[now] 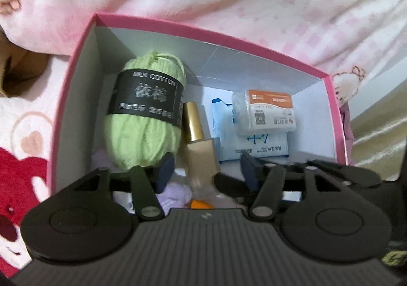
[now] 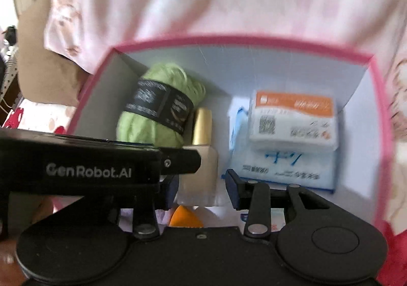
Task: Organize objects
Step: 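Open the left tool to release the bottle and withdraw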
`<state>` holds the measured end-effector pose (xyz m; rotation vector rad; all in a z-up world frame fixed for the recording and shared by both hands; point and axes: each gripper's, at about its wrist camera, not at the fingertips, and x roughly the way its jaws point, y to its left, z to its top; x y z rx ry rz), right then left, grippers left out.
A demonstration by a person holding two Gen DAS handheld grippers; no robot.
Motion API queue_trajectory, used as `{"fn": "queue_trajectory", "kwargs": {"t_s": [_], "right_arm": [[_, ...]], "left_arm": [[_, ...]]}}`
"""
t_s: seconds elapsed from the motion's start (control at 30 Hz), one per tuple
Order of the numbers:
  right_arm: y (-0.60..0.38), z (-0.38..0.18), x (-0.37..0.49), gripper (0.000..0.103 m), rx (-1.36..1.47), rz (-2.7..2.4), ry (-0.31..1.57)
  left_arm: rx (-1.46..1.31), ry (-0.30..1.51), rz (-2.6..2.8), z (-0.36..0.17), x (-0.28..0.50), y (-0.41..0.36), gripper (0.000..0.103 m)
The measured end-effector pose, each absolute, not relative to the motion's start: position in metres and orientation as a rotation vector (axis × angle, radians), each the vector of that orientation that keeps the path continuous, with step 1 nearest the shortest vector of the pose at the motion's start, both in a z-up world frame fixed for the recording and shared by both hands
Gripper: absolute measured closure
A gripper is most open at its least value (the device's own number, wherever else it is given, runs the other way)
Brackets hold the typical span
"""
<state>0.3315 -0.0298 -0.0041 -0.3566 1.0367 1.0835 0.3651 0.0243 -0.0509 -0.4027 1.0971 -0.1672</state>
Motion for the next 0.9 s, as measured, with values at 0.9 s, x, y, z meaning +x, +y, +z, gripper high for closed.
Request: {"fn": "queue_trajectory", "kwargs": {"t_s": [0.9], "right_arm": [[-0.136, 0.105, 0.239, 0.04, -0.289, 1.068, 0.798]], "left_arm": [[-0.065, 0.972, 0.062, 0.072, 0.204, 0.045, 0.004]]}}
